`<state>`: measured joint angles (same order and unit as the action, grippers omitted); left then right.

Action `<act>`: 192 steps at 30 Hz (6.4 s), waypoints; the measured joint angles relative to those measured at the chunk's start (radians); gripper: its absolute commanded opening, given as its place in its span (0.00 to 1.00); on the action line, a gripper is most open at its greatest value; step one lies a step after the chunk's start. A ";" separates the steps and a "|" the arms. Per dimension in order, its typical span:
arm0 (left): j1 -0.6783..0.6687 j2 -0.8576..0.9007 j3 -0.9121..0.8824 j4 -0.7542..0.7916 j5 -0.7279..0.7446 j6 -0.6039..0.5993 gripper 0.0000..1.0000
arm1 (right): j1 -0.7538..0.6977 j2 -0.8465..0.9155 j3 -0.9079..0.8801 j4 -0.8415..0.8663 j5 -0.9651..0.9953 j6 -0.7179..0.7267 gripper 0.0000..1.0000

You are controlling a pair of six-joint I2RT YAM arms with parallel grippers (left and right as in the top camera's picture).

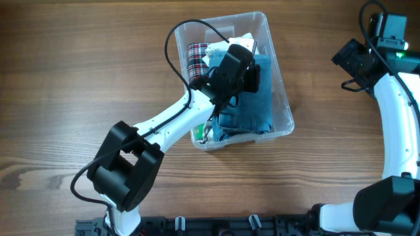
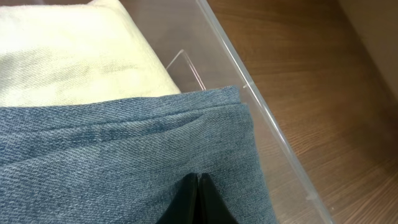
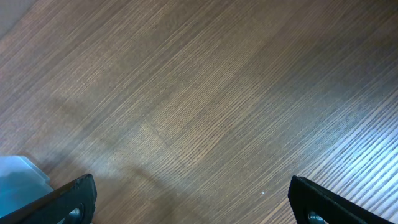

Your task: Pack container

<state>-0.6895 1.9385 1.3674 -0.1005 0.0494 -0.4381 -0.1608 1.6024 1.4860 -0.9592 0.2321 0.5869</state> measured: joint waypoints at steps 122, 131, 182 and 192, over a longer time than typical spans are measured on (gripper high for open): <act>0.339 -0.200 -0.081 -0.553 0.054 -0.048 0.29 | 0.000 0.000 -0.001 0.003 -0.003 0.000 1.00; 0.333 -0.200 -0.081 -0.543 0.073 -0.046 0.19 | 0.000 0.000 -0.001 0.003 -0.003 0.000 1.00; 0.340 -0.696 0.005 -0.621 0.018 0.158 1.00 | 0.000 0.000 -0.001 0.002 -0.003 0.000 1.00; 0.363 -1.302 0.011 -1.015 -0.072 0.026 1.00 | 0.000 0.000 -0.001 0.003 -0.003 0.000 1.00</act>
<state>-0.3267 0.6369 1.3788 -1.1152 -0.0231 -0.4126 -0.1608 1.6024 1.4853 -0.9562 0.2291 0.5869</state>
